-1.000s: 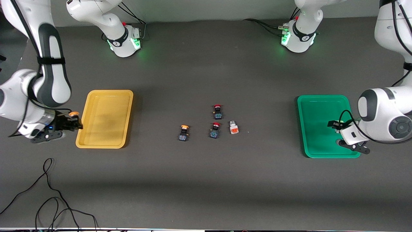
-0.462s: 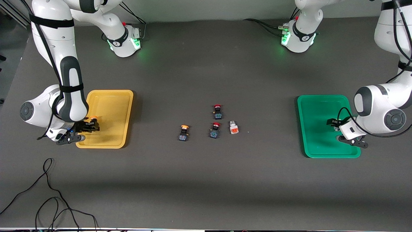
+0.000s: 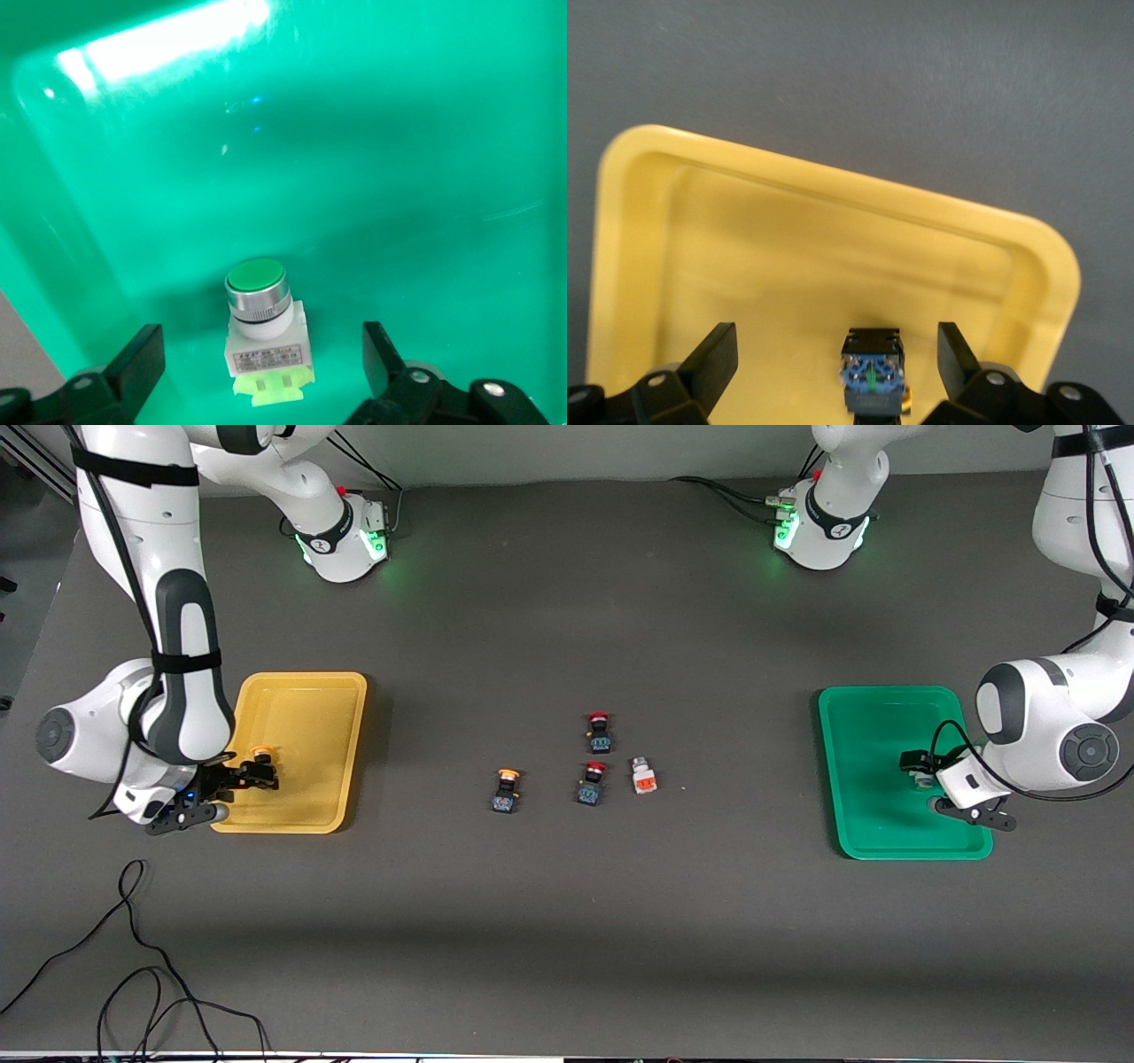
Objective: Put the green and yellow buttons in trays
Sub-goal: 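Place the orange button in the yellow tray while the left gripper fills the green tray, then move the right gripper back to the buttons while the left gripper follows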
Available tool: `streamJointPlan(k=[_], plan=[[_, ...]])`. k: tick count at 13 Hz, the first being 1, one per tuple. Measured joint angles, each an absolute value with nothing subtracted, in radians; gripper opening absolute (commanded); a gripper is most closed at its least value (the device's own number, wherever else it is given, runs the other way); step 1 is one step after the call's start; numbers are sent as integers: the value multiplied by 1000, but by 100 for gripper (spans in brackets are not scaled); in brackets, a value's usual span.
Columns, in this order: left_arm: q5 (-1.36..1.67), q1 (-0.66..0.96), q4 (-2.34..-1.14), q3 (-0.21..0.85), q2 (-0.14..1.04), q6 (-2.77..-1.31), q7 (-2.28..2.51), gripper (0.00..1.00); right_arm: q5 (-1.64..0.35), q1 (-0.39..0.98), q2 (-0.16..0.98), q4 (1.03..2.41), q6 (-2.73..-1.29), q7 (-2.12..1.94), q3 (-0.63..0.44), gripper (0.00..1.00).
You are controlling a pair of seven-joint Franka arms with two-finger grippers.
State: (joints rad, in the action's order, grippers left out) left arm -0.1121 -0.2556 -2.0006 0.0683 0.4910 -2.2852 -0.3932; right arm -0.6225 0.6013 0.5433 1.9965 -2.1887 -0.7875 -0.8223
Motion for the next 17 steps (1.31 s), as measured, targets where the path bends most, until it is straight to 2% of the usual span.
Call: streamJointPlan(k=[4,7,9,12,15,17], plan=[[-108,-197,-1948,96,375,-2094,-390,100,-457,738,483,1774,-1876,-567,-937,100],[-54,-84,-1876,115,294,-1949,-275,100,-425,845,470,1661,-1787,-353,-938,100],[-40,-11,-1832,150,293,-1927,-113,100,-425,956,478,1647,-1794,-157,-931,100],[-34,129,-1761,200,340,-1926,174,100,-428,1129,515,1635,-1896,164,-876,100],[-32,263,-1651,207,458,-1952,399,100,-452,1158,569,1619,-1991,382,-754,100],[-32,328,-1604,207,549,-2039,514,100,-460,1156,622,1589,-2019,445,-726,100]])
